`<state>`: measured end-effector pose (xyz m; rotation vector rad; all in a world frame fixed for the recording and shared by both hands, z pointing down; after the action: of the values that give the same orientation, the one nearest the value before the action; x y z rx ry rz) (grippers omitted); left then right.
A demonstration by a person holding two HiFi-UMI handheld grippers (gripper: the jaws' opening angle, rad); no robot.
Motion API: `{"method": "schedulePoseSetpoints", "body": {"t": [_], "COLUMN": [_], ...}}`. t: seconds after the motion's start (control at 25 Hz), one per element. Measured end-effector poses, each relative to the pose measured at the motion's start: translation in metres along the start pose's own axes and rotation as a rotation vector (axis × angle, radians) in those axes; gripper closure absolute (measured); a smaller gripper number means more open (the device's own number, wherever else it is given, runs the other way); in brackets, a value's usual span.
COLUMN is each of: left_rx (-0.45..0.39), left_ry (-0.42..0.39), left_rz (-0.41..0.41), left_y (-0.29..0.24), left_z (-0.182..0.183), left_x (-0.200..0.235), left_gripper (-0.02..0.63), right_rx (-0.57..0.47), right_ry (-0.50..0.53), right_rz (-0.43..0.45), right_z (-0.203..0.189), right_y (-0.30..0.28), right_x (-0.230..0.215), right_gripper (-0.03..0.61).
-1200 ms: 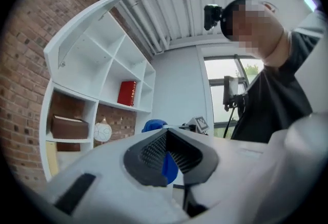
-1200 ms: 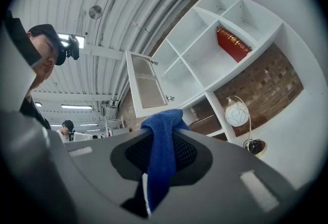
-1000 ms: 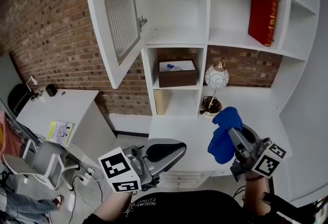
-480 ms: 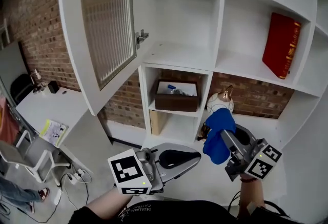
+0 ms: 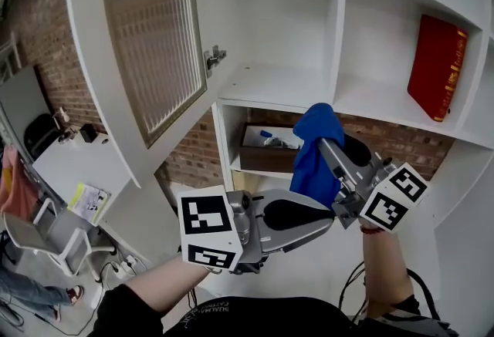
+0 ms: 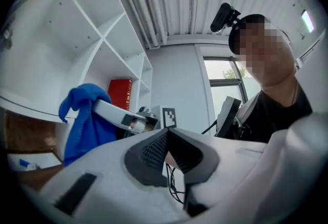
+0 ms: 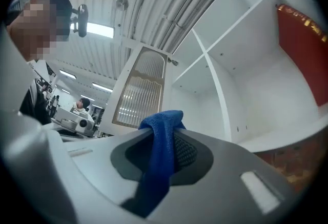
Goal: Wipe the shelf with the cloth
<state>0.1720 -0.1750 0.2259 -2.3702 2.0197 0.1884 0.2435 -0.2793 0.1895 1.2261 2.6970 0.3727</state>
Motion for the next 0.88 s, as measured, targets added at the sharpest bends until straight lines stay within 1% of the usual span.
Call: {"method": "schedulePoseSetpoints", "body": {"t": [0.16,0.28,0.36,0.44,0.56,0.72,0.8,0.88], "left_rx": [0.032,0.069,0.096,0.121,0.139,0.106,0.088,0.055], "left_ry": [-0.036,-0.053,-0.062,-0.065,-0.075,-0.027,-0.017,-0.013], "left_rz": [-0.093,-0.154,-0.198,-0.225,-0.243,-0.26,-0.24,-0.213], "left_y": [-0.002,0.004,0.009,0.012,0.016,0.012,0.01,0.01], "left_z": [0.001,-0.006,-0.013,-0.018,-0.007,0.018,0.024,0.028], "left_x": [0.009,0.017,0.023,0.033,0.049,0.065,0.074,0.082], "left_gripper": [0.617,0.615,0.615,0.615,0.615,0.615,0.615,0.615], "right_rx": [0.012,0.018,0.032,0.057,0.103,0.151,0.176,0.22], "right_ry": [0.116,0.178,0.212,0.243,0.286,0.356,0.397,0.45], "right_rz": [-0.028,-0.044,-0.071,-0.111,-0.153,-0.202,-0.224,-0.251], "right_z": [0.026,0.041,0.047,0.048,0.056,0.08,0.089,0.091], "right_y": [-0.039,-0.073,-0.093,-0.114,-0.148,-0.184,-0.2,-0.216], "right_x": [-0.008,-0.013,-0.016,-0.02,-0.029,-0.043,-0.048,-0.054], "right_gripper": [0.52,0.515,0.517,0.517,0.517,0.517,0.515,0.515]}}
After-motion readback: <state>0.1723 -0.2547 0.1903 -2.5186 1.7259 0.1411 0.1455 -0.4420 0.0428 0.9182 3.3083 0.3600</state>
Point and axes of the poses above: the fingertips, and each gripper's own axes: y backward along the fingers, x to its left, z out of its top, the point moved 4 cm from there along y, backward along the fingers, and after that the axes turned 6 degrees about -y, right-handed, at the moved point
